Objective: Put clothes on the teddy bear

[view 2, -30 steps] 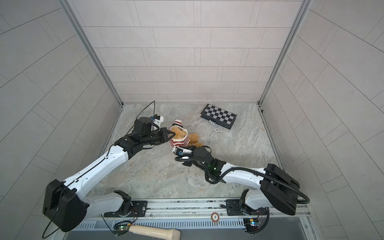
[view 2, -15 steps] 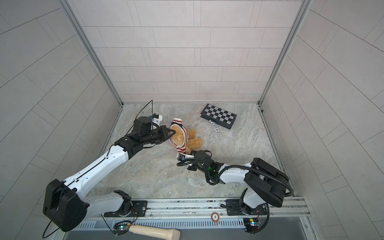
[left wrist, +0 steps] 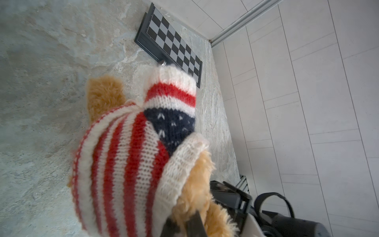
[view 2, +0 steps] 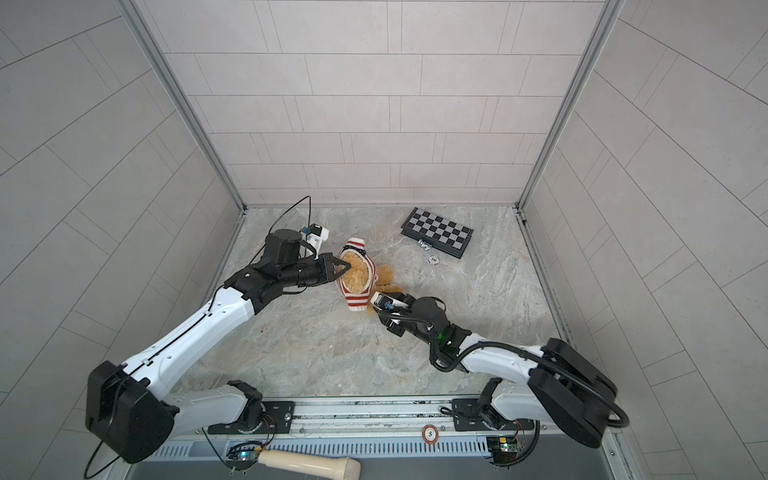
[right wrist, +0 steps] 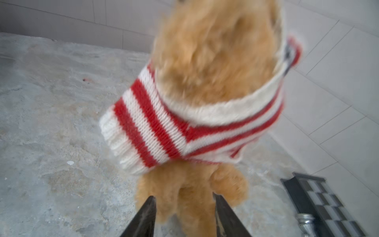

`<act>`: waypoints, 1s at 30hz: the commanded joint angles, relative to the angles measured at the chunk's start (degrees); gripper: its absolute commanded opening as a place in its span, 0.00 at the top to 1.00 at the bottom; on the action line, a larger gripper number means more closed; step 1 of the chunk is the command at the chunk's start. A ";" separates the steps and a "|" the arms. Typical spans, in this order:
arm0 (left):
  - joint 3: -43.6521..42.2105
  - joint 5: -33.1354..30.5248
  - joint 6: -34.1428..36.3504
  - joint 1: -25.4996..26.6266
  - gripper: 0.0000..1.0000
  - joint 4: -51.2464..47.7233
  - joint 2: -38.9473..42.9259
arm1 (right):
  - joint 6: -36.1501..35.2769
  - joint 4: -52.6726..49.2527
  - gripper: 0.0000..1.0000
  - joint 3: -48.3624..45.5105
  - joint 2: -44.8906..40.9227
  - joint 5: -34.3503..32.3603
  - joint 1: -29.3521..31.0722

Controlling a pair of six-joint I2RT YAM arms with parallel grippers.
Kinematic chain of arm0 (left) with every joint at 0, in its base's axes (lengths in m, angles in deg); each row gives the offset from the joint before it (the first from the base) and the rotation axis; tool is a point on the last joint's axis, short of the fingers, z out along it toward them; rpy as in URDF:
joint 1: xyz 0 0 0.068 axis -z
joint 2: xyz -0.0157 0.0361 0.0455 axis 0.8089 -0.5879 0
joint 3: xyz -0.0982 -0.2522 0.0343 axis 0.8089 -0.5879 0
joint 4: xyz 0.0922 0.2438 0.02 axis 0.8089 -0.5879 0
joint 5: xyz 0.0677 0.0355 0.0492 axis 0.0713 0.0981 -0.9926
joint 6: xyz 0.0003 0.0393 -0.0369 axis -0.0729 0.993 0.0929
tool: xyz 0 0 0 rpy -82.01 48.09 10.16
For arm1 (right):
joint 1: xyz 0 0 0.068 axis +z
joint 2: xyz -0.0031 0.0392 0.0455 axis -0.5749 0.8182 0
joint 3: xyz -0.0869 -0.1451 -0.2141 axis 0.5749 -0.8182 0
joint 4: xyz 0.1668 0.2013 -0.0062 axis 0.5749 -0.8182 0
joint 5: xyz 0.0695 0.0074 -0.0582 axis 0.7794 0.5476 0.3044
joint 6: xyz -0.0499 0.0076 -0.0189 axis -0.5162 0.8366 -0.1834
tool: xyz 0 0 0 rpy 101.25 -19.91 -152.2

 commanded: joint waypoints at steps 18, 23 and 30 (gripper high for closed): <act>13.66 3.06 47.37 11.69 1.00 -23.66 1.99 | 9.14 -0.85 0.68 7.51 -2.84 39.35 -21.12; 14.52 1.22 48.62 11.78 1.00 -25.96 1.89 | 14.81 9.90 0.71 2.79 -3.72 41.03 -21.10; 14.77 -2.31 50.35 11.78 1.00 -27.42 1.55 | 18.13 12.83 0.58 1.51 -7.94 43.31 -21.10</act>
